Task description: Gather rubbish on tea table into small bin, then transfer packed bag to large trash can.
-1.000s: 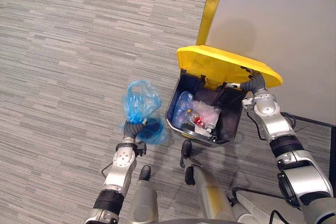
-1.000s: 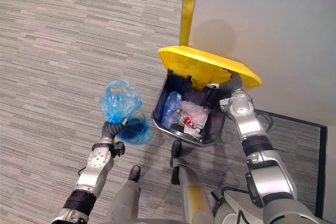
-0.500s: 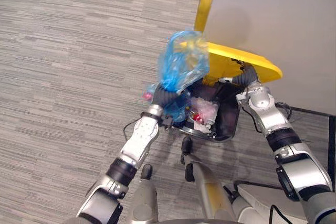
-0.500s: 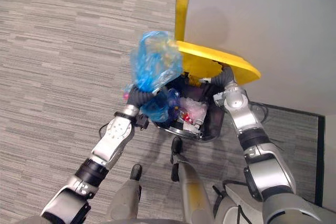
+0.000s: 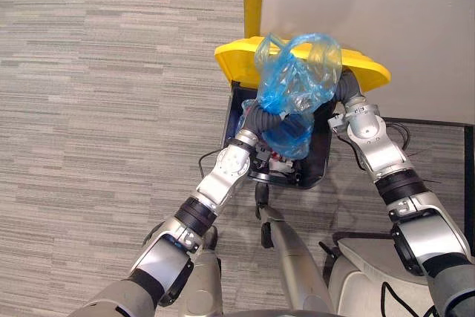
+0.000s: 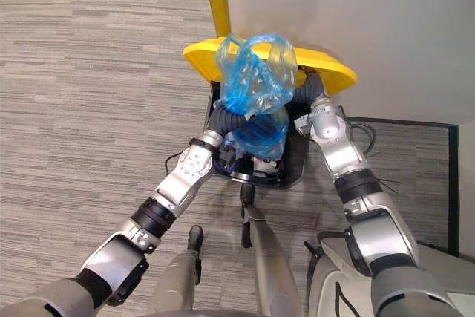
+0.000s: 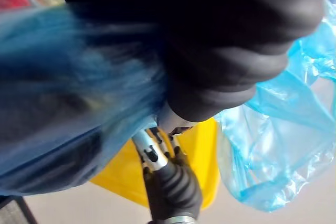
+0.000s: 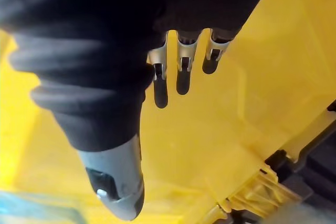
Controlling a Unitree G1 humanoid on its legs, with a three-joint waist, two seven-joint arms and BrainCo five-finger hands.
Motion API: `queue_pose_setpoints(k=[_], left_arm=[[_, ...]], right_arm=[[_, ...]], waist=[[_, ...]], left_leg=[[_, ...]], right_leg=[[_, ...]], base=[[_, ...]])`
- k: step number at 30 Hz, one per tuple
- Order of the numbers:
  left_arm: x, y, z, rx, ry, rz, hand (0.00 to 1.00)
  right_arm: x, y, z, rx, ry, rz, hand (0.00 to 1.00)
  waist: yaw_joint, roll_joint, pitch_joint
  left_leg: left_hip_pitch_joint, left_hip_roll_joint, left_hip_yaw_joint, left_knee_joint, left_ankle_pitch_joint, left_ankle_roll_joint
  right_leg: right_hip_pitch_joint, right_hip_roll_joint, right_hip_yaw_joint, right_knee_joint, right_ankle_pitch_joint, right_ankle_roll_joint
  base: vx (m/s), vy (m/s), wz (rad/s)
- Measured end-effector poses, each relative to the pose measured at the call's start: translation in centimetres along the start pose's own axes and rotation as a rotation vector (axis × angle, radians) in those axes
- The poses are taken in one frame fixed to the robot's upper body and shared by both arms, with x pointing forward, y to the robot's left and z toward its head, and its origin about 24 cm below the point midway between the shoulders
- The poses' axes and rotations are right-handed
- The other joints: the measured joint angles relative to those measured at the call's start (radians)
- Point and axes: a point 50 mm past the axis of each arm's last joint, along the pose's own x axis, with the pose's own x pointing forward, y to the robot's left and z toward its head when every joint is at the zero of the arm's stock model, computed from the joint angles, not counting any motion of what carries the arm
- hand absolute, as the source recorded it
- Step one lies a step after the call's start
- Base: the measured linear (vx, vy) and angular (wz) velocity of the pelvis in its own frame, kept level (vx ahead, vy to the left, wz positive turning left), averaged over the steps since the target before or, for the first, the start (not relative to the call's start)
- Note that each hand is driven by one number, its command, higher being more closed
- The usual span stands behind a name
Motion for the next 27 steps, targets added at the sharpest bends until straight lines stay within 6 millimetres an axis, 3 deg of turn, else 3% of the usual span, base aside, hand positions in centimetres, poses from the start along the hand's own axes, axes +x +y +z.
queue_pose_setpoints(k=[6, 11, 12, 15, 21, 27], left_arm=[[0.3, 0.1, -3.3, 0.062, 0.178, 0.004, 1.00], [0.2, 1.9, -4.9, 0.134, 0.266, 0.047, 1.00], [0.1, 2.3, -5.1, 0.155, 0.285, 0.060, 0.00], [0.0, 2.9, -5.6, 0.170, 0.313, 0.098, 0.00], [-0.1, 3.5, -5.8, 0.136, 0.332, 0.175, 0.00], [-1.1, 3.4, -6.8, 0.122, 0.367, 0.184, 0.00]], right_arm=[[1.3, 0.2, 2.6, -0.097, -0.082, 0.018, 0.00], [2.1, 1.2, 4.2, -0.056, -0.112, 0.010, 0.00], [2.3, 1.4, 4.4, -0.047, -0.109, 0.010, 0.00], [2.3, 1.8, 4.6, -0.038, -0.110, 0.015, 0.00], [3.2, 1.2, 6.9, -0.034, -0.174, -0.006, 0.00], [3.2, 1.6, 7.2, -0.024, -0.182, 0.001, 0.00]], waist=[[-0.032, 0.002, 0.003], [-0.049, 0.002, 0.027], [-0.049, 0.007, 0.032], [-0.049, 0.011, 0.035], [-0.052, 0.011, 0.035], [-0.055, 0.011, 0.035]], left_leg=[[-0.090, -0.002, 0.025, 0.105, -0.039, 0.010], [-0.151, -0.012, 0.090, 0.149, -0.048, 0.025], [-0.164, -0.018, 0.097, 0.153, -0.050, 0.028], [-0.174, -0.017, 0.102, 0.151, -0.052, 0.033], [-0.170, -0.018, 0.114, 0.134, -0.054, 0.037], [-0.165, -0.032, 0.120, 0.127, -0.054, 0.038]], right_leg=[[-0.040, -0.010, 0.001, -0.012, 0.023, 0.004], [-0.084, -0.026, 0.034, -0.031, 0.054, 0.034], [-0.096, -0.031, 0.040, -0.031, 0.059, 0.035], [-0.108, -0.032, 0.039, -0.032, 0.067, 0.027], [-0.115, -0.033, 0.043, -0.032, 0.068, 0.026], [-0.115, -0.045, 0.050, -0.032, 0.068, 0.027]], base=[[0.01, 0.040, 0.00], [-0.02, 0.065, -0.13], [0.00, 0.052, -0.11], [0.03, 0.033, -0.04], [0.05, 0.011, -0.04], [0.03, 0.004, 0.00]])
